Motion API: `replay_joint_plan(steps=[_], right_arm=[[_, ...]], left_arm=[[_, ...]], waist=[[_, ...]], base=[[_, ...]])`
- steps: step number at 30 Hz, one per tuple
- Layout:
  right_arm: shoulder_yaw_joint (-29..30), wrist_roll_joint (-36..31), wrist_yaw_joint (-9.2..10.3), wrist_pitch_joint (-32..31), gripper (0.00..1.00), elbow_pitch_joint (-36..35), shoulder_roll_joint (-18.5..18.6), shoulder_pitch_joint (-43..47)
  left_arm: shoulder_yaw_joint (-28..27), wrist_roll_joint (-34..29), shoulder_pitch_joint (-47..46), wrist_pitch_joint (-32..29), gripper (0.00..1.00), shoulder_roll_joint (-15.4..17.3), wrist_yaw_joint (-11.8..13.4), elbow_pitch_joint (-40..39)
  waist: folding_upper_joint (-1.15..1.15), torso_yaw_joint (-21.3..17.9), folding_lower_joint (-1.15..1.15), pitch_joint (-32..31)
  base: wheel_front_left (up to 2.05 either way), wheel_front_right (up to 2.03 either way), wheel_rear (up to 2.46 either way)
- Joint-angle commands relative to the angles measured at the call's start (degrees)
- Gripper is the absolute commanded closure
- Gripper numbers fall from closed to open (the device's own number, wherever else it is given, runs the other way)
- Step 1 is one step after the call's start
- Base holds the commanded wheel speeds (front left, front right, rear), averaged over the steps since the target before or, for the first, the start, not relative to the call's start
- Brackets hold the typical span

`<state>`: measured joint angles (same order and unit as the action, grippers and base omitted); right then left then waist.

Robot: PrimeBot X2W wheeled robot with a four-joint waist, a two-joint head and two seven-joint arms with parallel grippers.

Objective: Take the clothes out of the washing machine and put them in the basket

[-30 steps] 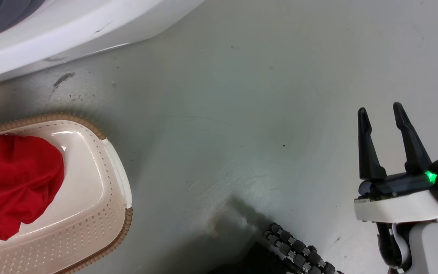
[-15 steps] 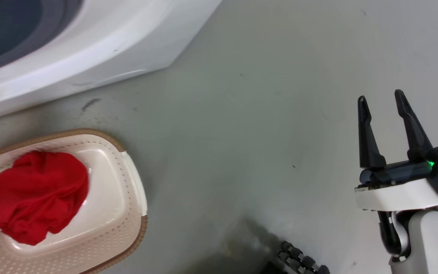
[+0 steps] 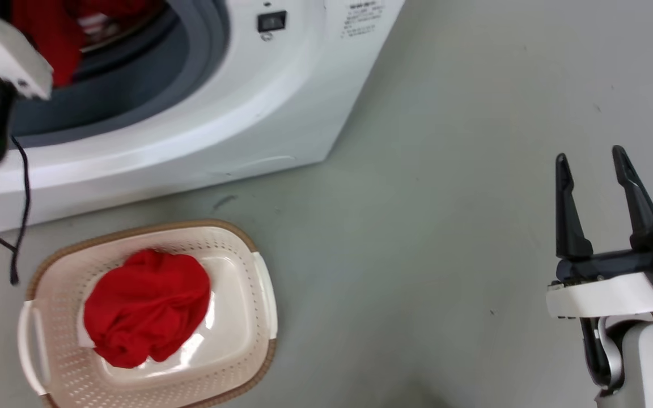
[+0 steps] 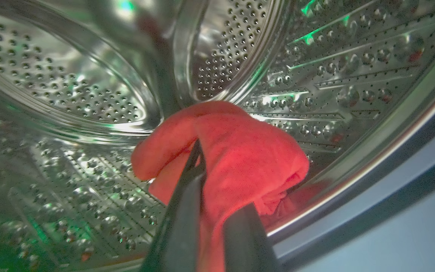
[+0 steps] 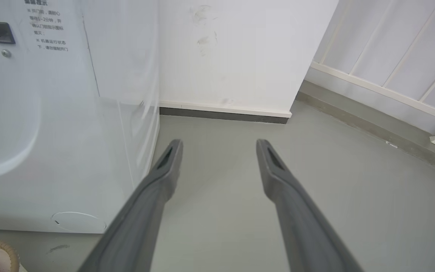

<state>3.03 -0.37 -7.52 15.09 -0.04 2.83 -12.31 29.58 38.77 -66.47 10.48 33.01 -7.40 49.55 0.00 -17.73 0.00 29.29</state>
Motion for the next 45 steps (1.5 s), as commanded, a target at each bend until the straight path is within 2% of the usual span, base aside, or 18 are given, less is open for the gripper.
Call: replay_joint_plan(steps=[1, 7, 10, 16, 23, 27, 33, 40, 45], right_arm=[[0.5, -0.6, 0.06, 0.1, 0.0, 0.3, 0.1, 1.0], [1.7, -2.4, 0.06, 0.1, 0.0, 0.8, 0.1, 2.6], [2.3, -3.1, 0.06, 0.1, 0.0, 1.1, 0.1, 2.9], [2.9, -4.4, 0.06, 0.1, 0.0, 1.4, 0.1, 3.7], [3.2, -5.2, 0.06, 0.1, 0.0, 1.9, 0.1, 4.7], [3.2, -5.4, 0.06, 0.1, 0.0, 2.2, 0.1, 5.2], [2.8, -6.0, 0.06, 0.1, 0.0, 2.0, 0.1, 5.6], [2.9, -6.5, 0.06, 0.1, 0.0, 1.2, 0.1, 4.4], [2.3, -7.0, 0.06, 0.1, 0.0, 1.0, 0.1, 3.4]], left_arm=[[-0.3, 0.1, 2.2, 1.9, 1.0, -0.3, 0.4, -0.7], [-1.4, -1.3, 11.0, 4.7, 1.0, -2.8, 1.6, -7.3], [-5.3, -3.2, 15.8, 4.8, 1.0, -4.1, 3.7, -15.1], [-12.8, -8.7, 26.8, 4.8, 1.0, -7.7, 5.1, -30.6], [-18.8, -12.4, 37.0, 4.7, 1.0, -12.8, 3.3, -45.3], [-20.0, -13.4, 43.2, 4.7, 1.0, -15.3, 2.0, -51.0], [-17.7, -13.8, 50.4, 4.7, 1.0, -17.0, 0.8, -53.0], [-12.3, -11.6, 54.1, 4.3, 1.0, -15.8, 0.0, -51.0], [-5.7, -9.3, 54.2, 0.7, 1.0, -13.7, 0.0, -46.2]], waist=[[0.0, 3.0, 0.0, -3.7], [0.0, 6.4, 0.0, -7.9], [0.0, 8.0, 0.0, -9.4], [0.0, 11.4, 0.0, -12.3], [0.0, 14.5, 0.0, -14.8], [0.0, 15.8, 0.0, -15.4], [0.0, 17.0, 0.0, -15.0], [0.0, 17.2, 0.0, -12.8], [0.0, 16.6, 0.0, -10.2]], base=[[0.0, 0.0, 0.0], [0.0, 0.0, 0.0], [0.0, 0.0, 0.0], [0.0, 0.0, 0.0], [0.0, 0.0, 0.0], [0.0, 0.0, 0.0], [0.0, 0.0, 0.0], [0.0, 0.0, 0.0], [0.0, 0.0, 0.0]])
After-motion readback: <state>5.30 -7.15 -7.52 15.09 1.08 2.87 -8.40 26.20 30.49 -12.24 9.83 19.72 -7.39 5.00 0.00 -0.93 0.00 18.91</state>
